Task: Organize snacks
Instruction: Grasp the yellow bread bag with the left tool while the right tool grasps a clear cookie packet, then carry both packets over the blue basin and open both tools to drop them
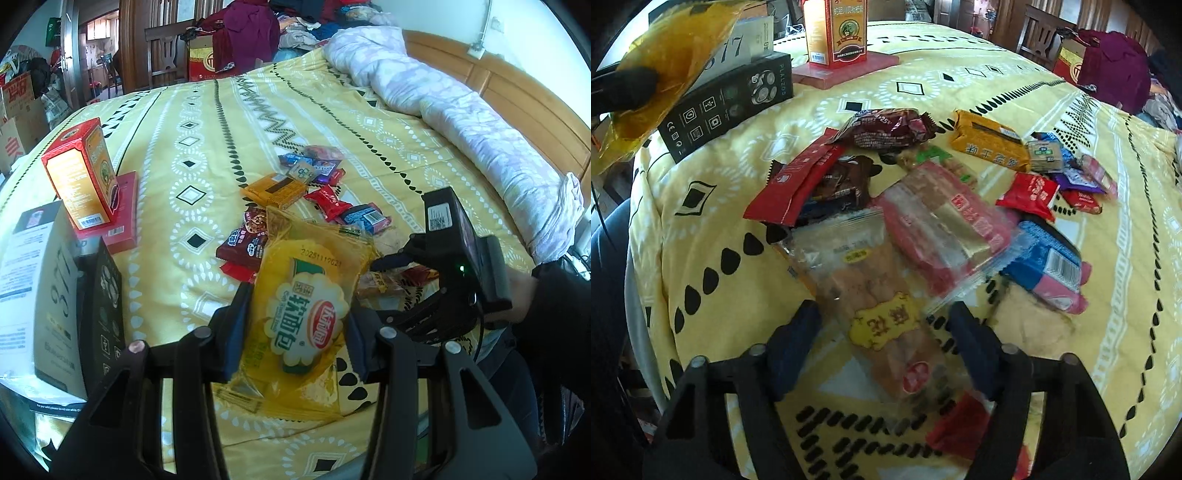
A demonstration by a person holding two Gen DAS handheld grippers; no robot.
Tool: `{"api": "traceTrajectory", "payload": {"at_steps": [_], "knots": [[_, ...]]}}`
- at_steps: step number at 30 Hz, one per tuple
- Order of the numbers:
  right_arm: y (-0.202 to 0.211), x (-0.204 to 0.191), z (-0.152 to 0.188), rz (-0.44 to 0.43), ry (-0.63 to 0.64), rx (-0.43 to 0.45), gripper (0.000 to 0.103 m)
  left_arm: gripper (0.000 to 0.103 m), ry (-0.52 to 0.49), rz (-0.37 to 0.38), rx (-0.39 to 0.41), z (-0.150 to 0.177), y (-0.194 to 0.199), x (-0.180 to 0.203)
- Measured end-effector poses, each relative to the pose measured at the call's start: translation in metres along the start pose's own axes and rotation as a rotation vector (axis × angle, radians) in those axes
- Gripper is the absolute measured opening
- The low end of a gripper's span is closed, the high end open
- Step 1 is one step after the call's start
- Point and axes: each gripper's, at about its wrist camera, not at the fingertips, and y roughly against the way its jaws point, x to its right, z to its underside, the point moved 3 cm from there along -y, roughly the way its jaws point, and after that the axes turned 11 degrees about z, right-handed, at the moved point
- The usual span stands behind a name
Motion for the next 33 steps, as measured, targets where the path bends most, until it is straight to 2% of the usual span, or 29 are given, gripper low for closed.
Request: {"api": "traceTrajectory", "payload": {"at_steps": [3,4,7,11,16,19,24,29,33], "knots": [[0.004,0.002,0.003,-0.004,-0.053,0.024,0.054,0.047,0.002,-0.001,0.016,-0.001,0.005,0.0],[0.007,0.004,0.005,-0.005,-0.08,0.029,0.041,0.047,0.004,-0.003,0.021,-0.002,0.006,-0.001],[0.019,0.008,0.011,-0.02,-0.165,0.04,0.038,0.047,0.024,-0.004,0.037,-0.002,0.011,-0.005],[0.049,0.007,0.013,-0.005,-0.231,0.097,0.037,0.047,0.046,-0.009,0.059,-0.003,0.021,-0.013],[0.095,0.01,0.0,0.046,-0.279,0.176,0.034,0.047,0.074,-0.057,0.143,-0.014,0.056,-0.027],[0.128,0.016,-0.029,0.079,-0.291,0.248,0.033,0.047,0.093,-0.125,0.21,-0.023,0.087,-0.042],[0.18,0.008,-0.106,0.052,-0.275,0.393,0.033,0.047,0.177,-0.286,0.342,-0.031,0.161,-0.088],[0.207,-0.037,-0.194,-0.045,-0.209,0.496,0.033,0.047,0.319,-0.437,0.455,-0.019,0.236,-0.15],[0.21,-0.093,-0.266,-0.155,-0.15,0.521,0.033,0.047,0.433,-0.562,0.499,0.003,0.289,-0.205]]}}
